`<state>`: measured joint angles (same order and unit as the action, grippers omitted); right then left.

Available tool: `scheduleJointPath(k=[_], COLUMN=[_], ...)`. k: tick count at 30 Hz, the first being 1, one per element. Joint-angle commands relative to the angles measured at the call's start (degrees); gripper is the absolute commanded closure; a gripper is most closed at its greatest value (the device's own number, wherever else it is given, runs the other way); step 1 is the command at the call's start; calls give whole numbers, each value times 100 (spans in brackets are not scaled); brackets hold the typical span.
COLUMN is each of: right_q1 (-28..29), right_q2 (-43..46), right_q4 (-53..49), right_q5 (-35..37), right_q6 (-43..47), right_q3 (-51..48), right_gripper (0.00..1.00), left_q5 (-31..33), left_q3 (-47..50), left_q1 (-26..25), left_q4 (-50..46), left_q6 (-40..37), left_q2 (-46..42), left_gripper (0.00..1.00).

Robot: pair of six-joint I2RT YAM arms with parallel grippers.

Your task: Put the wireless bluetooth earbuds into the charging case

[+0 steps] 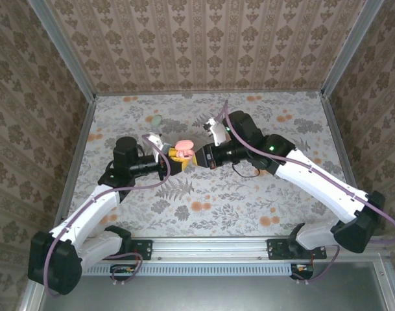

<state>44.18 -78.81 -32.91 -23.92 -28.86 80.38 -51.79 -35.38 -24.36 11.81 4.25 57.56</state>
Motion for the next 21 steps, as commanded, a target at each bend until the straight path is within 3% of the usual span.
scheduleJointPath(k=[1, 21], right_q1=[23, -41], right_q2=[-318, -932], right_q4=[-232, -1021], right_q5=[-262, -139], right_q6=[338, 1314], right_q3=[427, 1140], right_gripper=[85, 84], left_q5=[-256, -525], left_q3=[44, 31], left_q1=[-48, -100], left_q4=[199, 269], left_q6=[-62, -25], left_q2=[-147, -201], left_gripper=[92, 92])
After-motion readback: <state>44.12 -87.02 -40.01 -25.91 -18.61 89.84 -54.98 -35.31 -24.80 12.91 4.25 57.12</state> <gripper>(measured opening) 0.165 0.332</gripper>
